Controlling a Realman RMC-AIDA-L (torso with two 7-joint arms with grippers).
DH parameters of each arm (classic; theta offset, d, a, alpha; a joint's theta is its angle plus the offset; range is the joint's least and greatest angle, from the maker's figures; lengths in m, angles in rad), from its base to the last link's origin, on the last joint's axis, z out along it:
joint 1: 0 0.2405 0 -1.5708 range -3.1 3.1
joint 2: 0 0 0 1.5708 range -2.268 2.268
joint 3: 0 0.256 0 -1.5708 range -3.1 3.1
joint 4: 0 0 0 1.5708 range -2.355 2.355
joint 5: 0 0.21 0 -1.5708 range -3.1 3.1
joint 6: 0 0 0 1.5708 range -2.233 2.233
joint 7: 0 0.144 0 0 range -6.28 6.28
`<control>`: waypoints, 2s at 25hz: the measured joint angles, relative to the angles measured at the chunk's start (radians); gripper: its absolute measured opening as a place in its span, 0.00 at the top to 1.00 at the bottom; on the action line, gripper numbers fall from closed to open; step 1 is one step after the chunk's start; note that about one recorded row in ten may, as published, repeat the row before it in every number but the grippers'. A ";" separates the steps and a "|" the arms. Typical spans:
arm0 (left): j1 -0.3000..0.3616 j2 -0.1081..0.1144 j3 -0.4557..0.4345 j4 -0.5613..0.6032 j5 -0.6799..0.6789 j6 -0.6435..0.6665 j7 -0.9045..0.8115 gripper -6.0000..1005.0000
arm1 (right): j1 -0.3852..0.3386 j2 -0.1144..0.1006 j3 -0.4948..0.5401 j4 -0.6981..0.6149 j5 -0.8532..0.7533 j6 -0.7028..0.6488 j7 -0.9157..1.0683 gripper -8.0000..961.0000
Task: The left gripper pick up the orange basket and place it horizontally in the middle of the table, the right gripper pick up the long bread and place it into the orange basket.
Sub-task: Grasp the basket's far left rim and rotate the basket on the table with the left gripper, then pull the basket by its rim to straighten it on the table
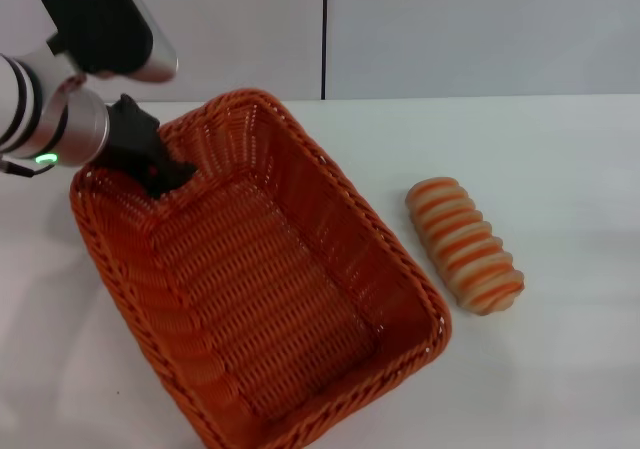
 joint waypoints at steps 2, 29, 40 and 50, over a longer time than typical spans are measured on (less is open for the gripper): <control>0.014 0.002 0.002 0.061 -0.014 0.022 -0.087 0.66 | -0.001 0.000 0.000 -0.002 0.000 -0.003 0.000 0.34; 0.290 0.011 -0.160 0.218 -0.264 -0.185 -0.542 0.82 | 0.010 -0.006 0.001 -0.101 0.002 0.008 0.087 0.35; 0.468 0.010 -0.116 0.294 -0.259 -0.163 -0.595 0.83 | 0.018 -0.008 -0.007 -0.117 -0.003 0.006 0.089 0.36; 0.611 0.008 -0.039 0.415 -0.227 -0.121 -0.670 0.84 | 0.027 -0.008 -0.009 -0.117 -0.006 0.013 0.101 0.37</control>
